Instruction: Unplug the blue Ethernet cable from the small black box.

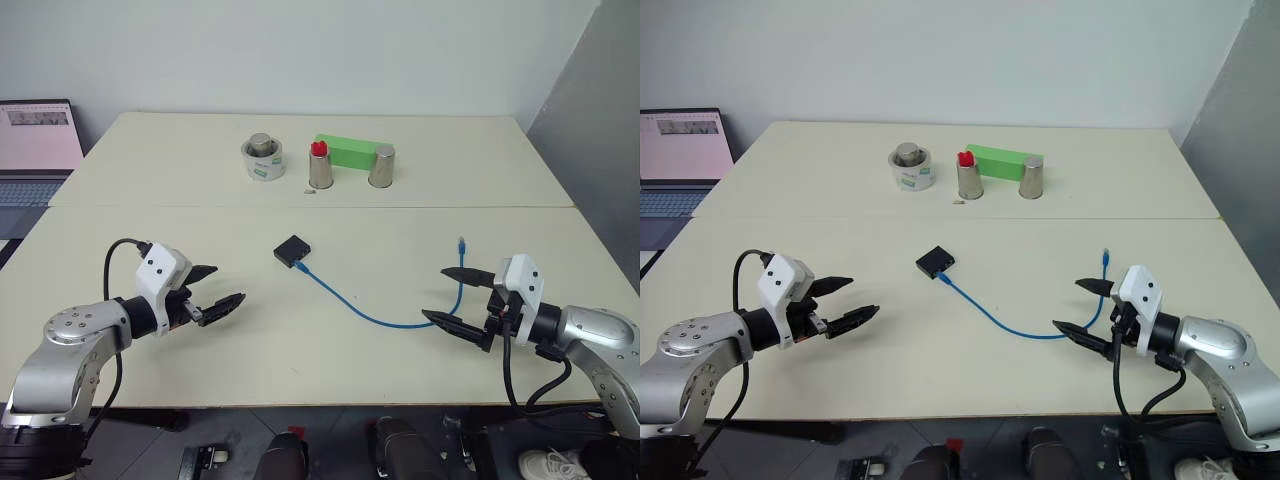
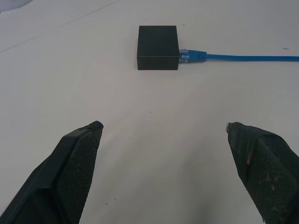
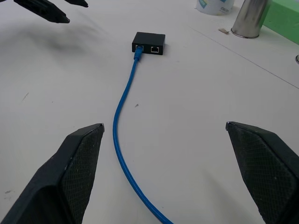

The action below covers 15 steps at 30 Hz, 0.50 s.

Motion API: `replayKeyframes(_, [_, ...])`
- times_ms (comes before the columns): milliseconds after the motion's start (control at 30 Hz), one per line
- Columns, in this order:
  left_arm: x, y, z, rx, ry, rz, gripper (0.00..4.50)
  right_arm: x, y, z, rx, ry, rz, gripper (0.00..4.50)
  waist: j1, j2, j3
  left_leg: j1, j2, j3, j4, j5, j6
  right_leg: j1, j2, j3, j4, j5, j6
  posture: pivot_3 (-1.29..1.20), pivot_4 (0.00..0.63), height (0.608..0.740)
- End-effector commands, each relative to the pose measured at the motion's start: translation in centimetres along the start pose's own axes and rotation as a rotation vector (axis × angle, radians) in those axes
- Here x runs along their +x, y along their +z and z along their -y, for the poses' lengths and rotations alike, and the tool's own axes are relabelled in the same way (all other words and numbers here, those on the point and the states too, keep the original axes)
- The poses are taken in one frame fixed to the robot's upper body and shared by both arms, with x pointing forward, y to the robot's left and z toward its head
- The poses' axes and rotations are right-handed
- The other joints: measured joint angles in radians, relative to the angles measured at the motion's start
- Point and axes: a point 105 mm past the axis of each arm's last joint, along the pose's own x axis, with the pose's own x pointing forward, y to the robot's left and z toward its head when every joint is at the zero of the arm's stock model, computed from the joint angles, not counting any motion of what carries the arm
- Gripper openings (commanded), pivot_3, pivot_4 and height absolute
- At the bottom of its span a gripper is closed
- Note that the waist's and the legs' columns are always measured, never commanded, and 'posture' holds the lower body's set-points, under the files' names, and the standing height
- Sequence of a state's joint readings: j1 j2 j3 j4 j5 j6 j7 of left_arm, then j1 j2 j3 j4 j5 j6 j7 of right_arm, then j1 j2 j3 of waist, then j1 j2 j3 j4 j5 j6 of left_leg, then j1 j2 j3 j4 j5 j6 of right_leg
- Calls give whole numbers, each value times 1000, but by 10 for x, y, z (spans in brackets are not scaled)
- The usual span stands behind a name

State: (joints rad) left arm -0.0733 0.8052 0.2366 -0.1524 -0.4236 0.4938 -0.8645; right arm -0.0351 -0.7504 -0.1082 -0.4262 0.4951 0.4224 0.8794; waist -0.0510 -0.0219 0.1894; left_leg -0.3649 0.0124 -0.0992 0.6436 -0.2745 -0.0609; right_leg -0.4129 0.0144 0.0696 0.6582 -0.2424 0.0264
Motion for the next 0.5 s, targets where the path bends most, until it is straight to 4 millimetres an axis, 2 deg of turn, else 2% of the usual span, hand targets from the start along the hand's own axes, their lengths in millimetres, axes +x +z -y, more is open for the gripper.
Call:
replayKeyframes(33, [-1,17,4,40,-24,63,4500,-4,12,4,-41,-4,21,4436,0,0,0,0,0,0,0,0,0,0,0,0,0,0,0,0,150,740])
replayKeyframes(333, [-2,11,5,46,-13,39,4500,3,12,2,-44,11,26,4436,0,0,0,0,0,0,0,0,0,0,0,0,0,2,4,0,150,740])
replayKeyframes(500, [-2,3,9,49,-32,15,4500,25,14,-5,-39,38,59,4436,-4,0,0,0,0,0,0,0,0,0,0,0,0,2,3,0,150,740])
